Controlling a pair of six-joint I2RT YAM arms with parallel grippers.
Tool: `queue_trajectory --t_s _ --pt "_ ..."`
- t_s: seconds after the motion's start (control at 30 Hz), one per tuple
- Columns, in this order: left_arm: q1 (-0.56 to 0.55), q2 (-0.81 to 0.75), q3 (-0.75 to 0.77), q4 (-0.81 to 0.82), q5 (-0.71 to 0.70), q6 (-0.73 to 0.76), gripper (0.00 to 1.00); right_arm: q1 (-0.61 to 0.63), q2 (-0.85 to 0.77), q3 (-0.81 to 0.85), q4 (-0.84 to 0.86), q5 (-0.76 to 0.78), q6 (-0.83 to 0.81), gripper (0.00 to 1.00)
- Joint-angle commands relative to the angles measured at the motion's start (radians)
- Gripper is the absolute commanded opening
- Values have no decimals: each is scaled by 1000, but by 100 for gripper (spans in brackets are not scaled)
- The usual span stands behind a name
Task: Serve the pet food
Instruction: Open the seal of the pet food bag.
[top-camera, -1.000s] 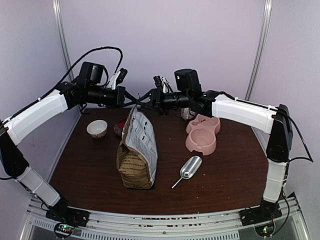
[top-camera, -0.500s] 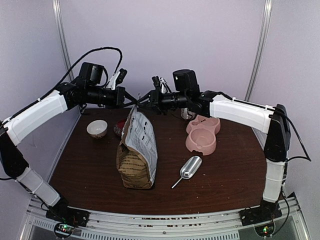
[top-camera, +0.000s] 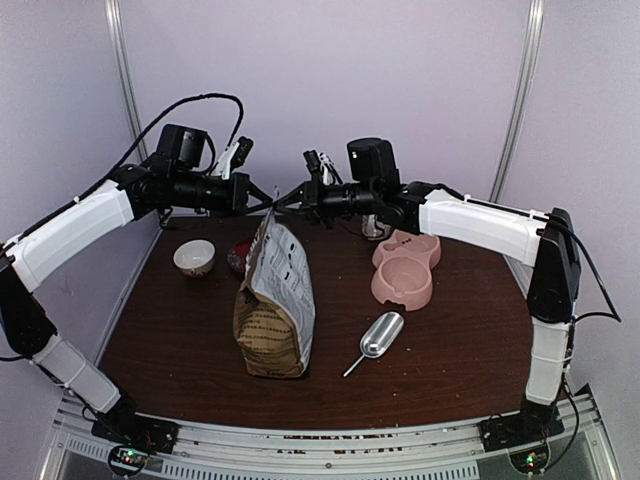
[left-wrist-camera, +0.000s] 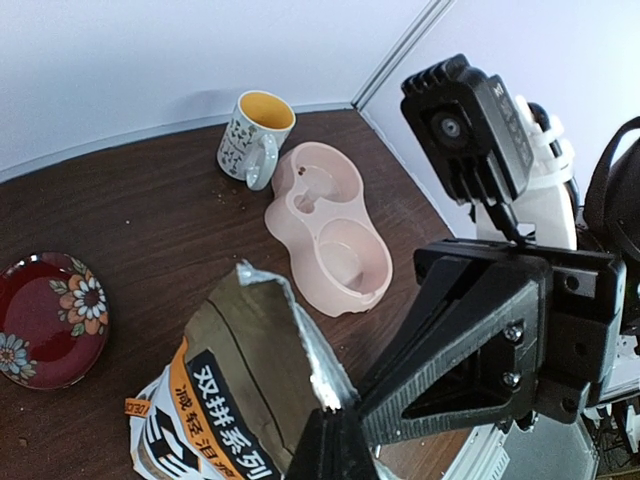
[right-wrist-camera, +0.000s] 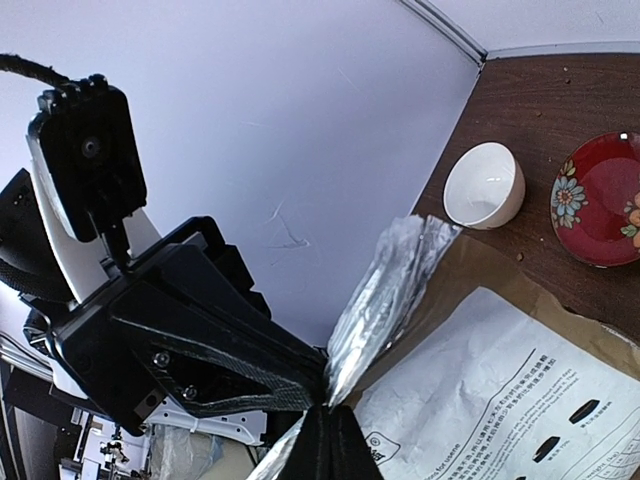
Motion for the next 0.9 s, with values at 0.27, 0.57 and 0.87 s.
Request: queue_trajectory --t_s 0.27,0.57,0.87 --pt "-4 -23 6 -83 -18 20 32 -1 0 1 -16 -11 -113 0" --pt "-5 -13 27 -83 19 20 44 0 -2 -23 22 -34 -136 0" --pt "-4 14 47 -54 77 -3 52 6 2 -23 48 -51 -163 0"
